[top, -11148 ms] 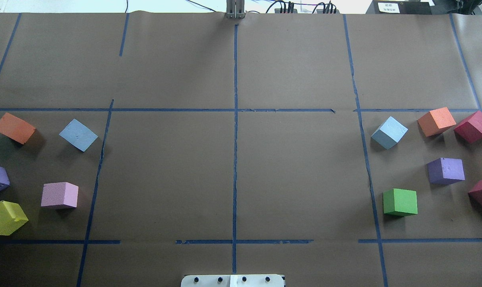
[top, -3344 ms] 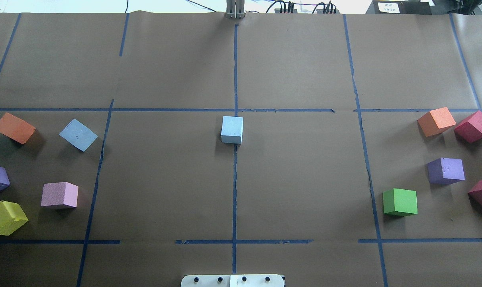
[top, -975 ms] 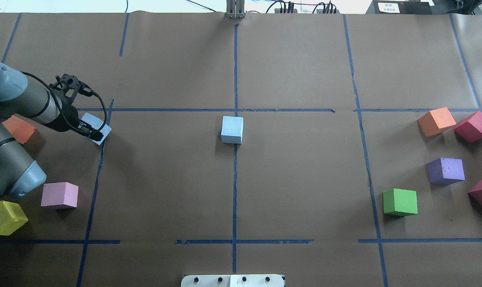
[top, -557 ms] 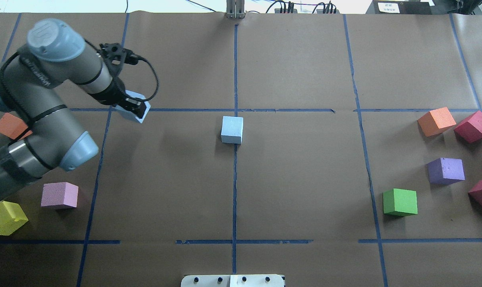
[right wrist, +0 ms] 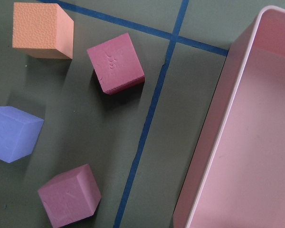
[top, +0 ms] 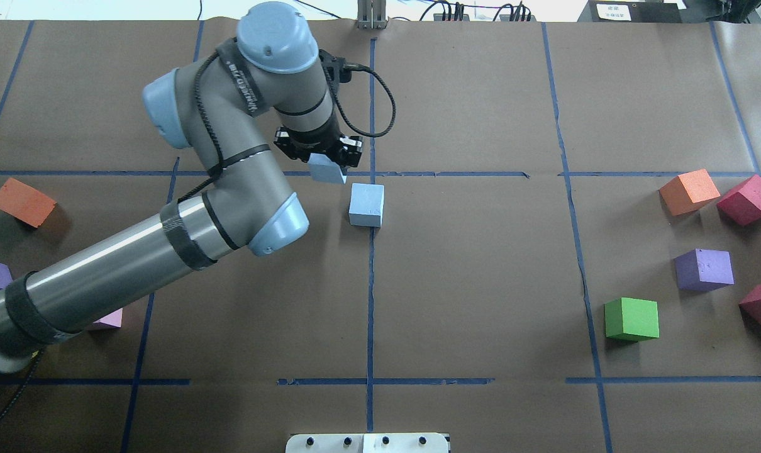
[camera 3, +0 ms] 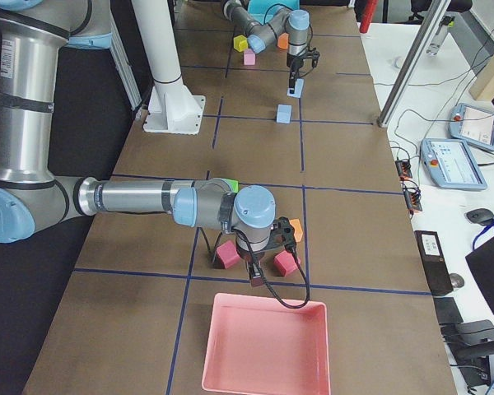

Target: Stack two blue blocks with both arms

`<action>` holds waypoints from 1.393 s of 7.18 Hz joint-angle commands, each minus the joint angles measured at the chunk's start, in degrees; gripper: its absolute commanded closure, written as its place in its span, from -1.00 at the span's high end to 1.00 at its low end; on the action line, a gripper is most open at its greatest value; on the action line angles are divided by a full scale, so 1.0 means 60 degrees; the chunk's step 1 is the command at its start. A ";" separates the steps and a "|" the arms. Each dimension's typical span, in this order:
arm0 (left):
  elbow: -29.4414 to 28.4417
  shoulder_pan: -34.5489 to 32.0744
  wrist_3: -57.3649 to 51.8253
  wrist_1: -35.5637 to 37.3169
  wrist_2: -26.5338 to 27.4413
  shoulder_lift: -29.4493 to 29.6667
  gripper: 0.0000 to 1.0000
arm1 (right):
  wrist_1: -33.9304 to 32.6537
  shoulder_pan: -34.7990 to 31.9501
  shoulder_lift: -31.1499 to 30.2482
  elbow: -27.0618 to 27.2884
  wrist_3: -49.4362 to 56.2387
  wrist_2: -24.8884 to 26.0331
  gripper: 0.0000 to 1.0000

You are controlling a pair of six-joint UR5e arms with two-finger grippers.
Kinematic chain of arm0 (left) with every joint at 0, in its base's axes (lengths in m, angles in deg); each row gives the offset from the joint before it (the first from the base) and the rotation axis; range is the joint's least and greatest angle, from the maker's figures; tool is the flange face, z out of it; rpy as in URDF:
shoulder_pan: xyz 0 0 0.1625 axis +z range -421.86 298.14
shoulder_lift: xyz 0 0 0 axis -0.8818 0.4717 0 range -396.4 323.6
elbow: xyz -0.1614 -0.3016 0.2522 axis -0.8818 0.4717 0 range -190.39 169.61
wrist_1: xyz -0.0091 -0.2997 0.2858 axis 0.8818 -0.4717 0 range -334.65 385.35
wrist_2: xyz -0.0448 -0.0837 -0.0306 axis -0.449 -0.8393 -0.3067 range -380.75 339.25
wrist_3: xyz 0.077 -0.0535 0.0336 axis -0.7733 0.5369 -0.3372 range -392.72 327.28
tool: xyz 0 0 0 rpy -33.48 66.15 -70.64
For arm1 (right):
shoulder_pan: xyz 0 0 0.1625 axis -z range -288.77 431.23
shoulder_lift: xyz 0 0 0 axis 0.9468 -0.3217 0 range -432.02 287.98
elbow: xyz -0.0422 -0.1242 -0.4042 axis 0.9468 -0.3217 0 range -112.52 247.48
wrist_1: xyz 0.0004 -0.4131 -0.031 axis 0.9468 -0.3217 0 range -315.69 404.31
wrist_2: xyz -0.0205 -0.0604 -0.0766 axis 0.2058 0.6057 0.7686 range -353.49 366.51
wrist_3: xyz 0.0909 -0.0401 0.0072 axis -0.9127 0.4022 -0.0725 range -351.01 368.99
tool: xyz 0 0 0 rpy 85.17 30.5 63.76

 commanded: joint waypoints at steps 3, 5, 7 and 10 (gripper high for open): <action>-0.0547 0.0801 0.0635 0.0001 0.0797 0.0463 -0.08 | 0.0000 0.0003 -0.0013 -0.0012 0.0000 0.0000 0.99; -0.0563 0.0832 0.0635 0.0001 0.0799 0.0434 0.00 | 0.0000 0.0003 -0.0013 -0.0012 0.0000 0.0000 0.99; -0.0563 0.0948 0.0620 -0.0043 0.0799 0.0390 0.41 | 0.0000 0.0003 0.0002 -0.0012 0.0000 0.0000 0.99; -0.0534 0.1022 0.0664 -0.0131 0.0770 0.0390 0.99 | 0.0000 0.0003 0.0002 -0.0012 0.0000 0.0000 0.99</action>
